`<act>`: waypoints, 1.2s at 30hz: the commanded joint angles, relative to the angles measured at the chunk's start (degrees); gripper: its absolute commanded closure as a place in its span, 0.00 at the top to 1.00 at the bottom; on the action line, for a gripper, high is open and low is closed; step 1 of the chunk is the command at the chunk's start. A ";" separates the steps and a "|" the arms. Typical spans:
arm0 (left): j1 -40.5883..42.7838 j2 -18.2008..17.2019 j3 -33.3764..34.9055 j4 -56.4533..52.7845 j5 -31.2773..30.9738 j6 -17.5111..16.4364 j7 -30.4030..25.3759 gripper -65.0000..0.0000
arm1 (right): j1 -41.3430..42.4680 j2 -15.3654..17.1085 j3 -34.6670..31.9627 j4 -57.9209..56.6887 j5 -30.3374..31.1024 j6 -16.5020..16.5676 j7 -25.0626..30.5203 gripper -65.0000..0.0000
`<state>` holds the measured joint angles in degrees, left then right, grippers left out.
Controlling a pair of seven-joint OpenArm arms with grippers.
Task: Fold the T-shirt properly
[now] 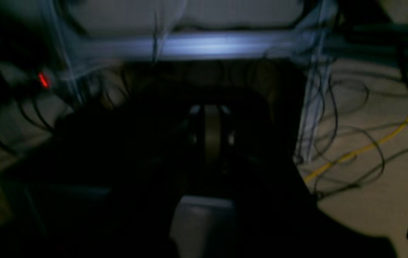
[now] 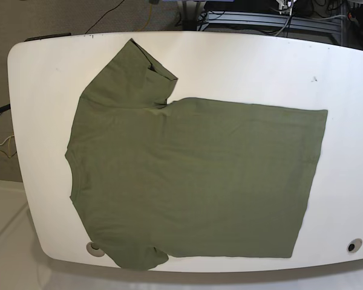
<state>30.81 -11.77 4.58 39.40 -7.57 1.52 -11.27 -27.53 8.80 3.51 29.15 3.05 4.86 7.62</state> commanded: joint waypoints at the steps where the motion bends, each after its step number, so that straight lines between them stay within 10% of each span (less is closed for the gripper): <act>1: 2.99 -0.49 -0.07 4.39 -0.09 0.32 -0.49 0.00 | -3.67 1.44 0.19 3.11 0.58 0.40 -0.60 0.00; 36: 19.40 -4.33 -3.84 45.19 -0.73 0.31 4.11 0.00 | -22.75 7.86 0.58 42.40 3.79 1.52 -1.68 0.00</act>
<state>47.24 -15.55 2.24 80.20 -8.40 1.50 -5.54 -48.03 16.05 3.42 68.73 6.68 6.26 5.30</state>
